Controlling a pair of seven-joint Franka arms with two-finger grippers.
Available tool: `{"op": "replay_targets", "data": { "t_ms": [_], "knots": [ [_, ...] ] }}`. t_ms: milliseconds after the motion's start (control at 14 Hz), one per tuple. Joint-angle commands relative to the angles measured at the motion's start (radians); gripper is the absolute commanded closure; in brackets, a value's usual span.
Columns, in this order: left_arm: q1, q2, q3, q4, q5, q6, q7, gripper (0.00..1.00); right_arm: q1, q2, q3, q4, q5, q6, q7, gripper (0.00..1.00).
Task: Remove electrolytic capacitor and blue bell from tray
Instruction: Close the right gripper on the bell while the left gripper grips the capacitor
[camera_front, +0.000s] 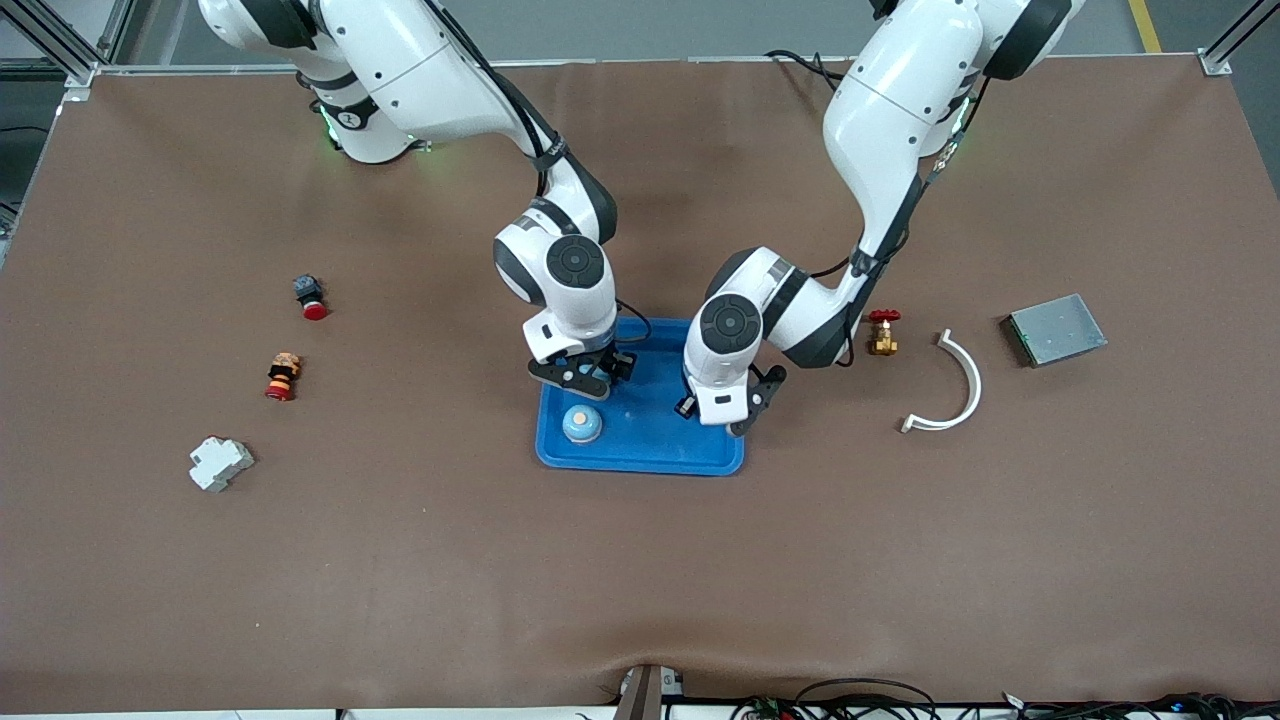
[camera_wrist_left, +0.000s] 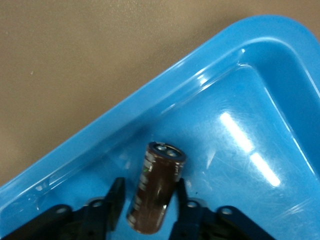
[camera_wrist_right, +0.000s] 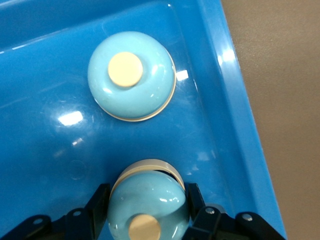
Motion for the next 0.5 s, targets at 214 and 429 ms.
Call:
{"op": "replay_targets", "data": {
  "t_ms": [214,429],
  "knots": [
    [-0.004,-0.004,0.004,0.004,0.024,0.010,-0.013,0.94,0.006,0.003,0.002,0.026,-0.024,-0.011,0.054,1.00],
    [-0.003,-0.034,0.010,0.011,0.025,-0.010,-0.009,0.94,0.006,-0.003,0.002,0.041,-0.021,-0.023,0.049,1.00]
  ]
}}
